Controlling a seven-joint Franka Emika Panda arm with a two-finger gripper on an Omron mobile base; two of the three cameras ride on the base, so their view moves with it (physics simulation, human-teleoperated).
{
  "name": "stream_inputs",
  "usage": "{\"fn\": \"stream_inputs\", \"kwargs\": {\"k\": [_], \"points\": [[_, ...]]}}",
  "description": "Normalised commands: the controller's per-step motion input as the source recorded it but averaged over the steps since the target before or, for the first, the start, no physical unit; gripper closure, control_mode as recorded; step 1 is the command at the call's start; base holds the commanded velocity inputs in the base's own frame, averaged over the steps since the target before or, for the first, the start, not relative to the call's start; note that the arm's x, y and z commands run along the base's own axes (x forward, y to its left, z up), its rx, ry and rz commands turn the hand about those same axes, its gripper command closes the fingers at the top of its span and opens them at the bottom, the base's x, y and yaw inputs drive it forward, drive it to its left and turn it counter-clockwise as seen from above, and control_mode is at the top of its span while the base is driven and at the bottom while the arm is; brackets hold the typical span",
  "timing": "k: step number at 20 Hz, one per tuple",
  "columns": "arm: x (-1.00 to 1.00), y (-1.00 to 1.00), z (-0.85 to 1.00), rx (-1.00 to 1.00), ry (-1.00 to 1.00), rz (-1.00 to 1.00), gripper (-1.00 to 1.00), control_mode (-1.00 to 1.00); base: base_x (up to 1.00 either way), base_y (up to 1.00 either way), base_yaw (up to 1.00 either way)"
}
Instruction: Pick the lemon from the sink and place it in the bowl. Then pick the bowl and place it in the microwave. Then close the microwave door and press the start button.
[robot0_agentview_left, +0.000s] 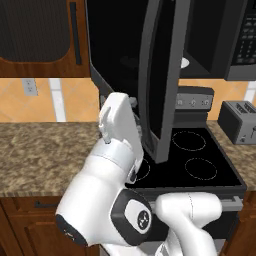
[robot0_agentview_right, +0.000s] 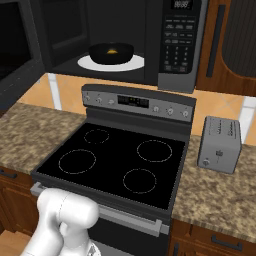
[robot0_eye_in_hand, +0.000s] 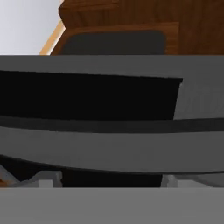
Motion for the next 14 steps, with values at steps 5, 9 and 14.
{"fn": "stream_inputs", "kwargs": {"k": [5, 9, 14], "points": [[0.11, -0.91, 0.01, 0.26, -0.01, 0.01, -1.0, -1.0, 0.0, 0.0, 0.0], [0.21, -0.95, 0.0, 0.26, 0.0, 0.02, -1.0, -1.0, 0.0, 0.0, 0.0], [0.1, -0.96, 0.04, 0.27, 0.0, 0.02, -1.0, -1.0, 0.0, 0.0, 0.0]]}}
